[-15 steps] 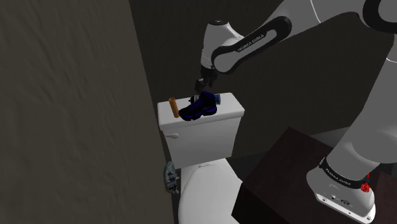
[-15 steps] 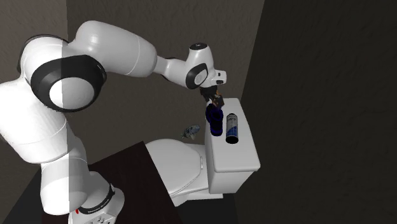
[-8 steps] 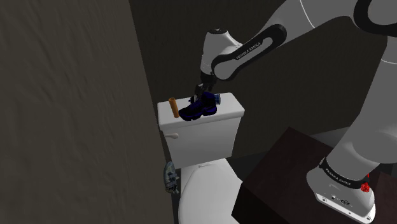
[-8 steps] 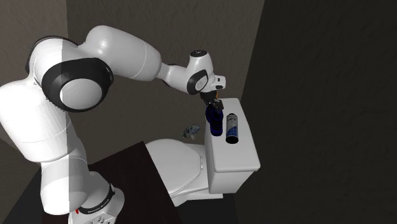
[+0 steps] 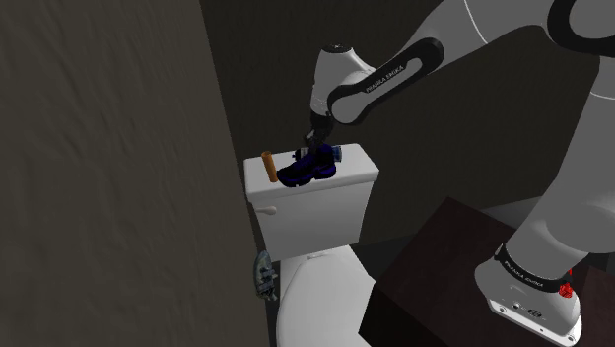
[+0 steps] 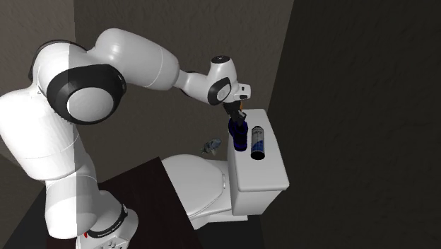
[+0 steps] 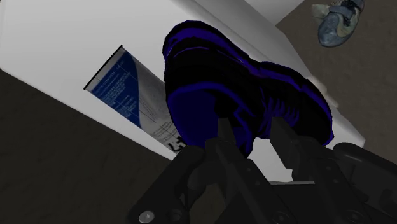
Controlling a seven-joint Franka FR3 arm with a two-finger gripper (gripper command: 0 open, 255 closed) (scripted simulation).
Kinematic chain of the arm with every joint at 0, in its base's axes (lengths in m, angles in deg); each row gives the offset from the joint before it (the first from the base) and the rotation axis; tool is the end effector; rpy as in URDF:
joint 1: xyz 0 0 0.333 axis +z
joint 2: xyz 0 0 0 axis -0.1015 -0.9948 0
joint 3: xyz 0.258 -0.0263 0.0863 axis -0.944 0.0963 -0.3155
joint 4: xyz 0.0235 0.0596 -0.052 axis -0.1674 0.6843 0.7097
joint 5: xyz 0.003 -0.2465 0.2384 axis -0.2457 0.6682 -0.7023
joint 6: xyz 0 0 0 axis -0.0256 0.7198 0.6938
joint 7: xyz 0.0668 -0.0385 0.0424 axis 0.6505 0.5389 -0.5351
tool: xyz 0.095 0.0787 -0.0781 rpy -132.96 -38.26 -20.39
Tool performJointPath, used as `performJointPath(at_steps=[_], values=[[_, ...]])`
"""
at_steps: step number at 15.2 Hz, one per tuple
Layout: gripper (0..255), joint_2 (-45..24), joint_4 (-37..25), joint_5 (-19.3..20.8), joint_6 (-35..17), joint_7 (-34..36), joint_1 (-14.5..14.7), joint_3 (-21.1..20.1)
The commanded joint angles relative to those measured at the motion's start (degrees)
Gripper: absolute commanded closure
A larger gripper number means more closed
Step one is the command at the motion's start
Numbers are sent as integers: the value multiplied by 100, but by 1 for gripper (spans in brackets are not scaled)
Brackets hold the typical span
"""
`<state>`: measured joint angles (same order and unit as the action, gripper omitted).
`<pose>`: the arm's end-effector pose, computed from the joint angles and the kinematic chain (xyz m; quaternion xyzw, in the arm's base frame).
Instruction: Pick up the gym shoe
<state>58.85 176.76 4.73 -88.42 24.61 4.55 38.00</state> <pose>0.5586 0.0845 0.3056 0.9906 0.0523 0.1207 0.0371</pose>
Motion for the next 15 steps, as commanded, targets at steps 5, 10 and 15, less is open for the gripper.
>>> performJointPath(at_steps=[5, 10, 15], values=[[255, 130, -63, -80, 189, -70, -16, -25], [255, 328, -212, -202, 525, -180, -34, -58], [255, 500, -394, -305, 869, -277, -45, -81]])
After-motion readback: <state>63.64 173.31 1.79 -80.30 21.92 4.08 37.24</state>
